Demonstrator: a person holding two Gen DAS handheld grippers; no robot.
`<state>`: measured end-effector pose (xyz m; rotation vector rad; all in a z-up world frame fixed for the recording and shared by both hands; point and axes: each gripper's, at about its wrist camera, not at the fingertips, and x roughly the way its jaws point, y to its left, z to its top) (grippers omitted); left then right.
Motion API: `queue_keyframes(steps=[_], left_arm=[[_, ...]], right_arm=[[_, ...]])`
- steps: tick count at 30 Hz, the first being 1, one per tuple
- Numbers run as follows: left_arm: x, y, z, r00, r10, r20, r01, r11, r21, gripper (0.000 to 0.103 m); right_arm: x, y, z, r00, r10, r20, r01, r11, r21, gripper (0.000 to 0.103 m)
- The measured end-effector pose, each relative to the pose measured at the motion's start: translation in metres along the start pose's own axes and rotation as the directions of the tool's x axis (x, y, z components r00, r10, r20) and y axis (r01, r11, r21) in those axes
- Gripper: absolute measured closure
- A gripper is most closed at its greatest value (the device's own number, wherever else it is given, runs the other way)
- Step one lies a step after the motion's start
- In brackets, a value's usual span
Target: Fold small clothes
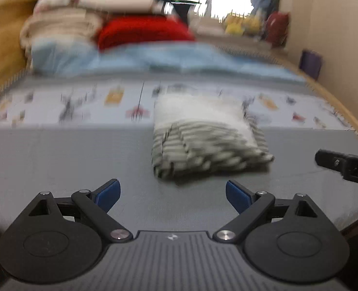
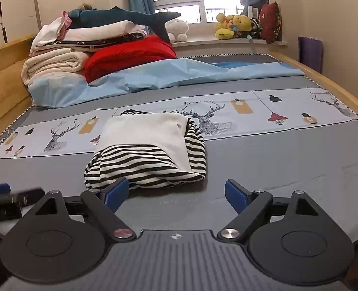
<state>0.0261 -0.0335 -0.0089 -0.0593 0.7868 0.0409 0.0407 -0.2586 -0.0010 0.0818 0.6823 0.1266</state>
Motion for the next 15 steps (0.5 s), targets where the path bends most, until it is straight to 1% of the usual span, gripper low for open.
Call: queue_keyframes(steps=[1, 2, 3, 4, 6, 9, 11, 12, 15], left_arm=[[0.001, 0.003, 0.002, 1.0, -0.025, 0.004, 0.025, 1.0, -0.014, 0.007], [0.001, 0.004, 0.003, 0.999, -0.027, 0.023, 0.027, 1.0, -0.01, 0.007], [0.001, 0.004, 0.003, 0.999, -0.008, 0.041, 0.008, 1.0, 0.001, 0.007], [0.002, 0.005, 0.003, 0.999, 0.003, 0.042, -0.003, 1.0, -0.002, 0.007], [0.004, 0.006, 0.003, 1.0, -0.007, 0.03, 0.007, 1.0, -0.021, 0.007], [0.008, 0.002, 0.002, 1.0, -0.013, 0.013, 0.013, 1.0, -0.009, 0.007], [0.013, 0.0, 0.002, 1.0, -0.02, -0.005, 0.02, 1.0, -0.017, 0.007], [0.015, 0.0, 0.001, 1.0, -0.022, -0.013, 0.022, 0.999, -0.025, 0.007], [0.018, -0.002, 0.001, 0.999, -0.026, -0.023, 0.025, 0.999, -0.032, 0.007]], right_arm=[[0.001, 0.003, 0.0, 1.0, -0.004, -0.001, 0.004, 1.0, -0.009, 0.016], [0.003, 0.007, 0.0, 1.0, -0.007, 0.001, 0.007, 1.0, -0.025, 0.016], [0.003, 0.01, 0.001, 1.0, -0.009, 0.002, 0.009, 0.999, -0.04, 0.016], [0.004, 0.013, 0.0, 1.0, -0.009, 0.003, 0.009, 0.998, -0.056, 0.016], [0.005, 0.018, -0.001, 1.0, -0.004, 0.0, 0.004, 0.997, -0.073, 0.016], [0.009, 0.023, -0.006, 1.0, 0.0, 0.0, 0.0, 0.994, -0.105, 0.015], [0.015, 0.027, -0.007, 0.999, -0.018, -0.036, 0.014, 0.993, -0.118, 0.015], [0.016, 0.029, -0.005, 0.999, -0.017, -0.04, 0.012, 0.993, -0.115, 0.015], [0.015, 0.034, -0.006, 1.0, 0.009, -0.026, -0.012, 0.992, -0.128, 0.015]])
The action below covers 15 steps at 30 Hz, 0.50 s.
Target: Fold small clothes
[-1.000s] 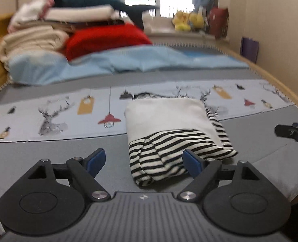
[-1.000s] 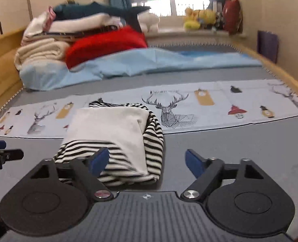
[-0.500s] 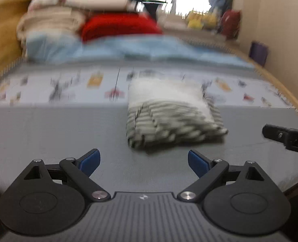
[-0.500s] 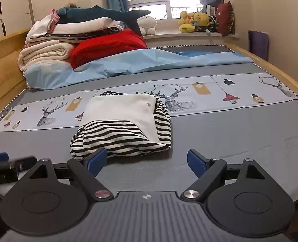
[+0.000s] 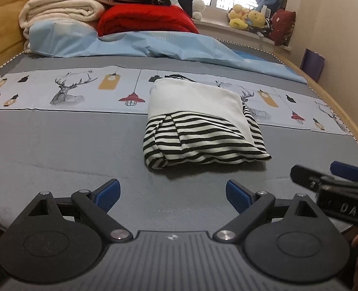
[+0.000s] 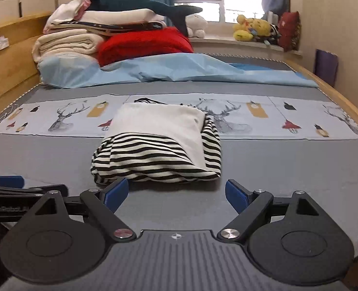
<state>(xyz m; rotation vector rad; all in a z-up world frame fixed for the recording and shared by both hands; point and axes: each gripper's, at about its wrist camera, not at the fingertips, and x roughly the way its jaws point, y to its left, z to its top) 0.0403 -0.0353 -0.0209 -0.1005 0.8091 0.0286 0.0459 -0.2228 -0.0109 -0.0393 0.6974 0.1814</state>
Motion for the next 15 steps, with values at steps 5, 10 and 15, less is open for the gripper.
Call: queue_keyframes(steps=[5, 10, 15], left_arm=[[0.0011, -0.0063, 0.0004, 1.0, 0.01, 0.013, -0.01, 1.0, 0.018, 0.007], [0.0007, -0.006, -0.0005, 1.0, 0.019, 0.015, -0.019, 1.0, 0.005, 0.007], [0.0014, -0.0059, -0.0015, 1.0, 0.022, 0.011, -0.023, 1.0, 0.019, 0.007]], right_arm=[[0.0059, 0.0026, -0.0002, 1.0, 0.011, -0.014, -0.011, 1.0, 0.001, 0.015], [0.0068, 0.0031, 0.0006, 1.0, 0.012, -0.013, -0.011, 1.0, 0.026, 0.015], [0.0066, 0.0051, -0.0007, 1.0, 0.011, -0.008, -0.011, 1.0, 0.007, 0.015]])
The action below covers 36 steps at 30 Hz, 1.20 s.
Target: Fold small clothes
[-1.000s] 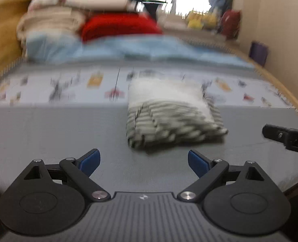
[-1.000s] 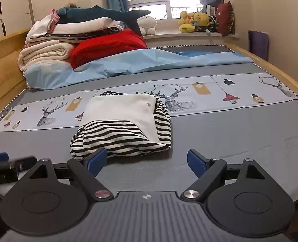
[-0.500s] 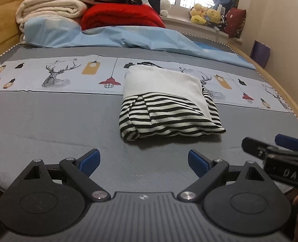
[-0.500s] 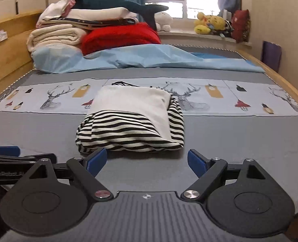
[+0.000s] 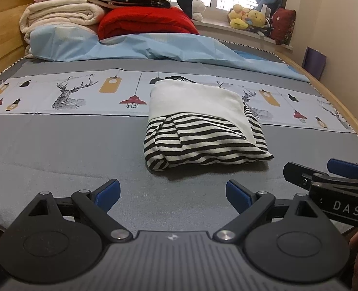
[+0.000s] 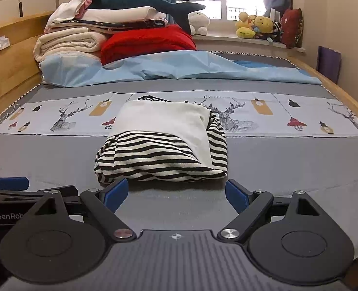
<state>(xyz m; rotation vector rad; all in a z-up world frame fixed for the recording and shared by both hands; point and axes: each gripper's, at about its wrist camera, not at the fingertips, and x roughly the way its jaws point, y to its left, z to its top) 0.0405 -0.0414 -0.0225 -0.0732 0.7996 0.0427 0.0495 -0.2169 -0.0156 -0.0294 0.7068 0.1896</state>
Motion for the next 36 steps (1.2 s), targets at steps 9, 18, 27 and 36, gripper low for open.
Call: queue_keyframes(steps=[9, 18, 27, 36], left_arm=[[-0.0002, 0.0006, -0.0008, 1.0, -0.001, 0.0, 0.001, 1.0, -0.002, 0.007], [0.0004, 0.001, -0.0012, 1.0, 0.001, -0.004, -0.001, 1.0, -0.002, 0.007], [0.0014, 0.0025, -0.0009, 1.0, -0.004, -0.011, 0.004, 1.0, -0.011, 0.007], [0.0023, 0.0039, -0.0003, 1.0, -0.006, -0.013, 0.005, 1.0, -0.013, 0.007]], right_arm=[[-0.0031, 0.0032, -0.0005, 1.0, -0.004, 0.007, 0.004, 1.0, -0.018, 0.015], [-0.0038, 0.0042, -0.0005, 1.0, 0.002, 0.009, -0.002, 1.0, -0.021, 0.015], [-0.0044, 0.0023, -0.0003, 1.0, 0.022, 0.01, -0.021, 0.999, -0.025, 0.015], [-0.0032, 0.002, 0.0001, 1.0, 0.021, 0.009, -0.021, 0.999, -0.029, 0.015]])
